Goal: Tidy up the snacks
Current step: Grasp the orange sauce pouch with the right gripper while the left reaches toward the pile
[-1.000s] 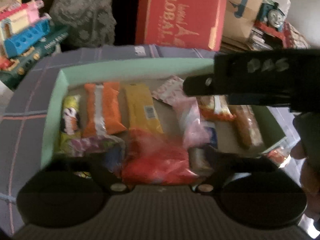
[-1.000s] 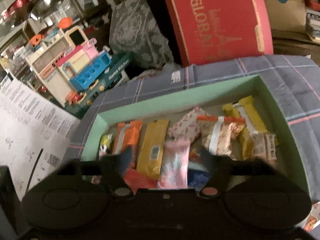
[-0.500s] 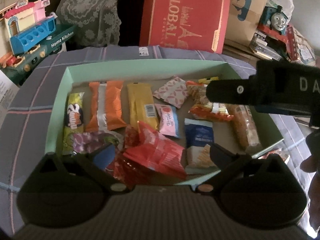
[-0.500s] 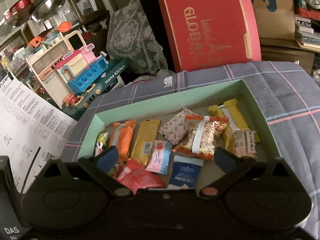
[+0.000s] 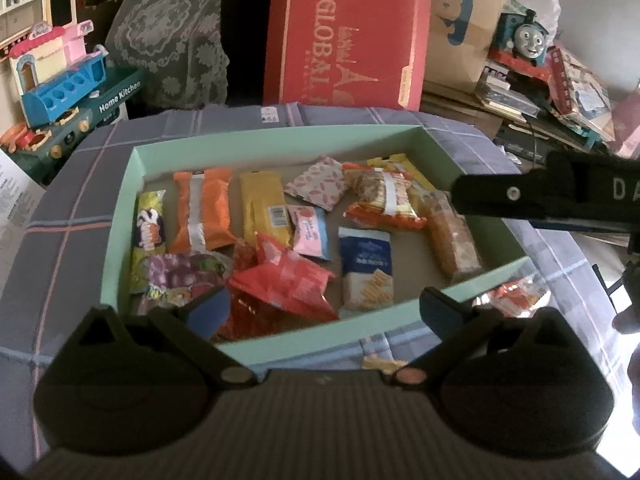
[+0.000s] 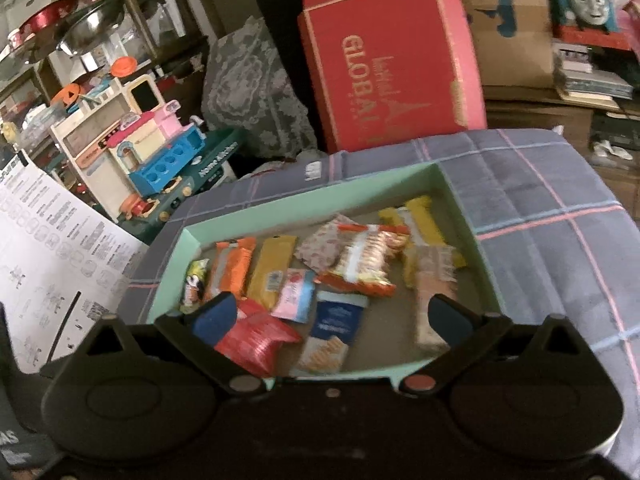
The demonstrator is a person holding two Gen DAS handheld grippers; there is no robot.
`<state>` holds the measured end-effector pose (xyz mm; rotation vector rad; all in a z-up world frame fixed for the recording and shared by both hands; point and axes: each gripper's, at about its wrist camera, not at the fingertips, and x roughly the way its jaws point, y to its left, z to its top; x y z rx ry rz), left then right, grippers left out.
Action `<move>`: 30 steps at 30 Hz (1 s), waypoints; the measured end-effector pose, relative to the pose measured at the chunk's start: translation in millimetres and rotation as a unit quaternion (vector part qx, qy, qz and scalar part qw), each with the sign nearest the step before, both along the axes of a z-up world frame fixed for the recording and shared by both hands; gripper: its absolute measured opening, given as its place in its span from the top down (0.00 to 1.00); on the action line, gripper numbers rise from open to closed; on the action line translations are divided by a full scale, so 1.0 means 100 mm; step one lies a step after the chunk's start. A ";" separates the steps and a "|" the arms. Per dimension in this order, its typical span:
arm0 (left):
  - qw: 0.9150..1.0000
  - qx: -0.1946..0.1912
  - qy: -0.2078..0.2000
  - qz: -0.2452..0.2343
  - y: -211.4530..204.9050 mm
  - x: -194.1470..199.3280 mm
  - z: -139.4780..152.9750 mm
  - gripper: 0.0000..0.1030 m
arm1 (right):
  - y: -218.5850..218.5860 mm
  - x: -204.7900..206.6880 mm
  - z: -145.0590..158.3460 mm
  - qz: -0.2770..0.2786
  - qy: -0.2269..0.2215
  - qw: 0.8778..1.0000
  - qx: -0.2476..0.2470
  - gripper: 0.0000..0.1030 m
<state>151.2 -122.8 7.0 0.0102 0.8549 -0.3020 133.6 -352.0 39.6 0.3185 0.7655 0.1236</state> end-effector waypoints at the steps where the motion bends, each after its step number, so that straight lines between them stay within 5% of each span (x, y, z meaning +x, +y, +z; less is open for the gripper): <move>1: 1.000 -0.001 0.000 -0.001 0.01 -0.05 0.00 0.00 | -0.06 -0.05 -0.02 -0.006 0.001 1.000 -0.001 0.00; 16: 0.997 0.025 0.057 -0.034 -0.19 -0.46 -0.42 0.00 | -0.81 -0.72 -0.73 -0.105 0.088 0.991 0.005 0.00; 26: 0.995 0.038 0.091 -0.024 -0.18 -0.37 -0.68 0.00 | -0.89 -0.56 -0.85 -0.141 0.075 0.987 -0.004 0.01; 30: 0.994 0.039 0.102 -0.013 -0.13 -0.30 -0.75 0.00 | -1.02 -0.36 -0.81 -0.150 0.059 0.986 -0.044 0.24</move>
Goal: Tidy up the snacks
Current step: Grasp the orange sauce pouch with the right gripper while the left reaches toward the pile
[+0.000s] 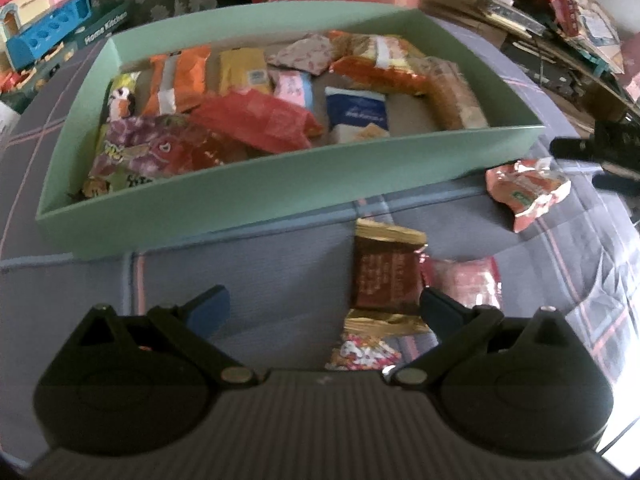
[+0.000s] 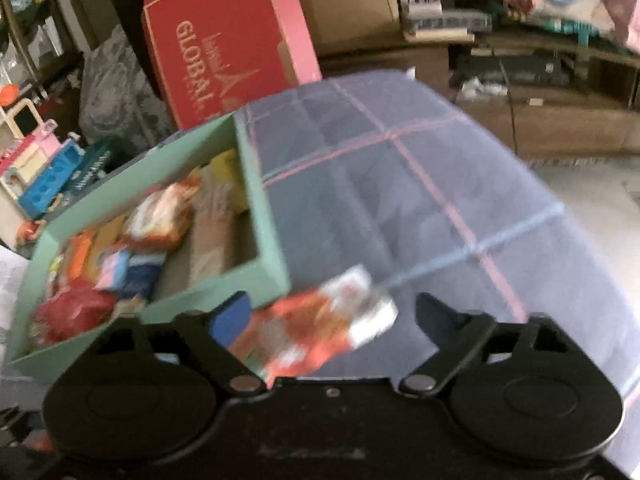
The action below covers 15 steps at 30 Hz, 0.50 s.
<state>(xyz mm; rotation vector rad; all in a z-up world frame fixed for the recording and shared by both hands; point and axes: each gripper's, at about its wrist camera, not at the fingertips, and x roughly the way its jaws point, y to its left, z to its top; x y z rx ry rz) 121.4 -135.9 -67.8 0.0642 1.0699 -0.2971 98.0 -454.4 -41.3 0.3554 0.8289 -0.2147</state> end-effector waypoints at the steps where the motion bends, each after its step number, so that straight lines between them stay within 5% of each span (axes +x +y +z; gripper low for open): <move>1: 1.000 -0.001 0.002 0.003 0.01 0.01 -0.01 0.00 | -0.03 0.08 -0.01 0.001 0.002 1.000 -0.011 0.28; 8: 1.000 0.004 0.002 0.007 0.00 0.04 -0.03 0.00 | 0.03 0.43 -0.24 0.053 0.042 0.993 -0.096 0.32; 15: 1.000 -0.001 0.002 0.012 0.00 0.09 -0.03 0.00 | 0.25 0.23 -0.31 0.117 0.058 0.983 -0.131 0.32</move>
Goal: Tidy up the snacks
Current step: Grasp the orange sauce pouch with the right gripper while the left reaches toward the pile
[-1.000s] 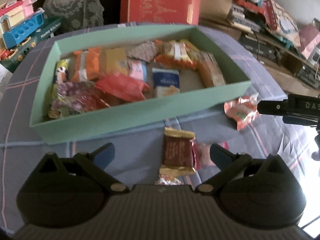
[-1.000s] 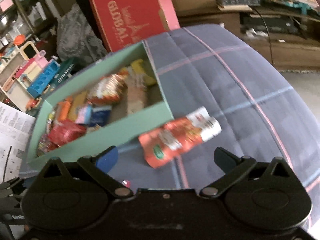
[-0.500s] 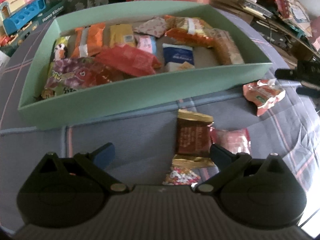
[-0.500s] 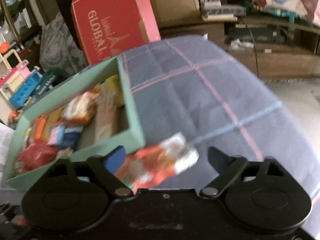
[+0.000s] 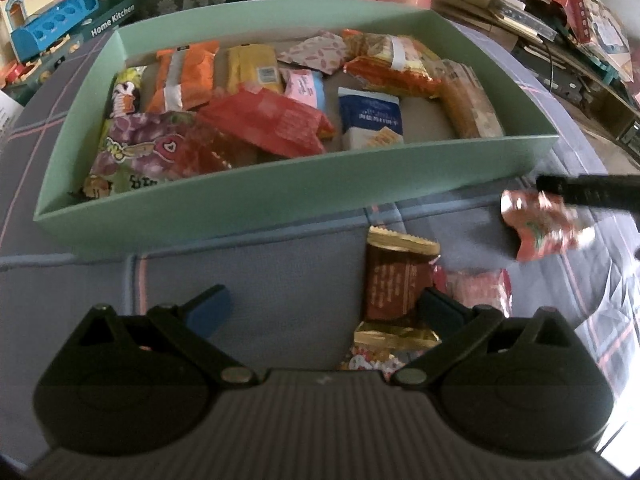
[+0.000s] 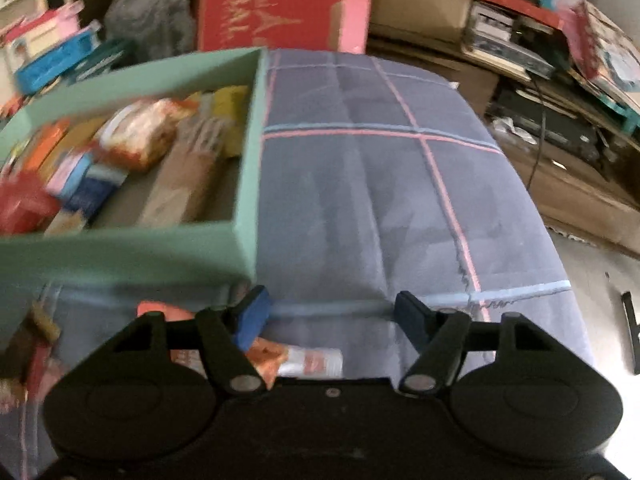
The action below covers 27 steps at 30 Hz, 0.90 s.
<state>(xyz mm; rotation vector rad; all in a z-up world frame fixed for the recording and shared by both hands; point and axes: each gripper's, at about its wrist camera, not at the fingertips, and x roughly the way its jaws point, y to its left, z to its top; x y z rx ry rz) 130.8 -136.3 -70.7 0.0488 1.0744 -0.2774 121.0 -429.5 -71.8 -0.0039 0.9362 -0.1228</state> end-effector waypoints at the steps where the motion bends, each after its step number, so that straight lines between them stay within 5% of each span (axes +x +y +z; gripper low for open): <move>1: 1.000 -0.001 0.000 0.000 0.00 0.00 0.00 0.00 | 0.03 -0.03 0.00 0.004 0.004 1.000 -0.001 0.32; 13: 1.000 -0.012 0.000 0.007 0.08 -0.07 0.01 0.00 | 0.23 -0.58 0.09 0.013 0.049 0.998 0.047 0.27; 21: 1.000 -0.006 -0.006 0.007 0.13 -0.15 0.03 0.00 | 0.37 -0.75 0.31 0.044 0.022 0.990 0.130 0.27; 23: 1.000 -0.006 -0.006 0.012 0.16 -0.16 0.04 0.00 | 0.57 -0.78 0.28 0.077 0.035 0.990 0.112 0.28; 27: 1.000 -0.006 -0.005 0.018 0.22 -0.19 0.04 0.00 | 0.86 -0.87 0.20 0.108 0.042 0.991 0.062 0.45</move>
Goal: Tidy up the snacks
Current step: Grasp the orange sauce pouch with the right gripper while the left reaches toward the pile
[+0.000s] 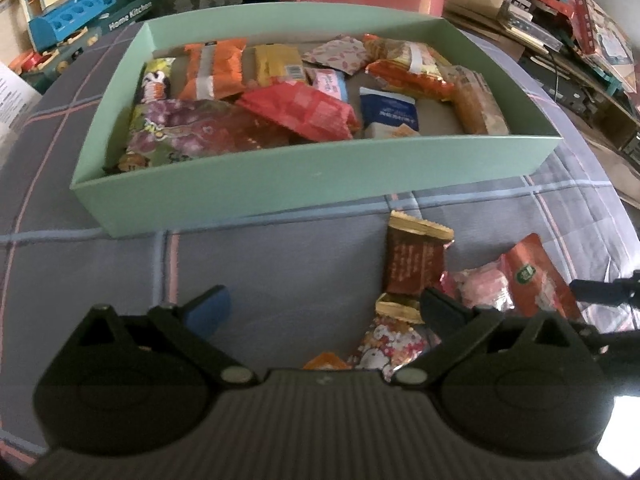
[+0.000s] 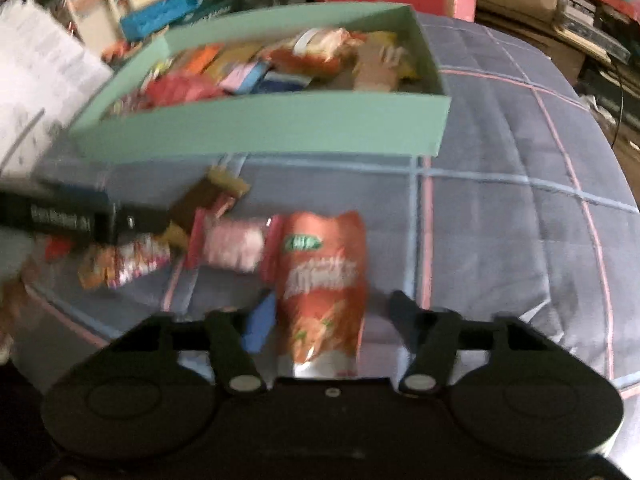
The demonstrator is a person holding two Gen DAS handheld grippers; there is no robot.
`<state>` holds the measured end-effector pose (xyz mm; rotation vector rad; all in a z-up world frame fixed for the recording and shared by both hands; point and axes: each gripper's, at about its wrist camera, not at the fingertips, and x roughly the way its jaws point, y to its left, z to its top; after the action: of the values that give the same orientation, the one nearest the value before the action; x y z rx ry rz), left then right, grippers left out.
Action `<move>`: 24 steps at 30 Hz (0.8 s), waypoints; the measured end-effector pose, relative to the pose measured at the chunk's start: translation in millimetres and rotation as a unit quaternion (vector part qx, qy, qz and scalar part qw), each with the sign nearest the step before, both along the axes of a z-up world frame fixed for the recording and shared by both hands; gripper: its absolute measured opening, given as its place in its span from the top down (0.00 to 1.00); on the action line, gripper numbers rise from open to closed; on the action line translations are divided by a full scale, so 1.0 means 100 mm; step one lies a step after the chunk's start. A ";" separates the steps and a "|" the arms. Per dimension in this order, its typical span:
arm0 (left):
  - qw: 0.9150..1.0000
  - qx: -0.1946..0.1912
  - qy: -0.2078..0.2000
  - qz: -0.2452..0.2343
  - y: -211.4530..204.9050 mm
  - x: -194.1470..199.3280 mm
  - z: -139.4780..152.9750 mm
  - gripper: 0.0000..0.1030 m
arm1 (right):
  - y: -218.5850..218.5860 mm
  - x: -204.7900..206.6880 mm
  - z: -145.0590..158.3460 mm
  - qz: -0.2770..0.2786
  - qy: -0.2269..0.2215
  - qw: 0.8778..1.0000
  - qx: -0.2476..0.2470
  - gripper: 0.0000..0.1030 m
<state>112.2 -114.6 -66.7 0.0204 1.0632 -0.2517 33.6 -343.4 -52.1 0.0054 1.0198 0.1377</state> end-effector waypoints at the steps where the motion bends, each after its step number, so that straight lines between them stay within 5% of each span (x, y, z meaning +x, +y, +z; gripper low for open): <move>1: 1.000 0.000 0.000 -0.001 0.00 -0.01 0.00 0.00 | 0.03 0.00 -0.01 0.006 -0.005 1.000 -0.012 0.49; 3: 1.000 -0.001 -0.002 -0.009 -0.03 -0.02 0.01 0.00 | 0.08 0.03 0.01 0.008 -0.012 1.000 -0.019 0.62; 7: 0.997 0.011 -0.035 -0.068 -0.23 -0.11 0.10 0.00 | -0.18 0.16 0.01 -0.042 -0.014 0.999 0.000 0.66; 13: 0.972 0.055 -0.098 -0.204 -0.75 -0.21 0.20 0.03 | -0.48 0.07 0.02 -0.084 -0.016 0.996 0.040 0.66; 16: 0.959 0.066 -0.098 -0.260 -1.01 -0.20 0.16 0.20 | -0.52 0.06 0.01 -0.091 -0.021 0.994 0.050 0.66; 20: 0.941 0.080 -0.091 -0.317 -1.21 -0.24 0.09 0.29 | -0.61 0.02 -0.01 -0.098 -0.023 0.993 0.069 0.66; 24: 0.936 0.069 -0.080 -0.335 -1.25 -0.33 0.02 0.73 | -0.65 0.05 -0.03 -0.101 -0.028 0.991 0.079 0.66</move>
<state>79.6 -239.2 -64.5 0.5305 0.8804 -0.7780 38.6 -408.3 -55.5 0.2467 0.9448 0.0340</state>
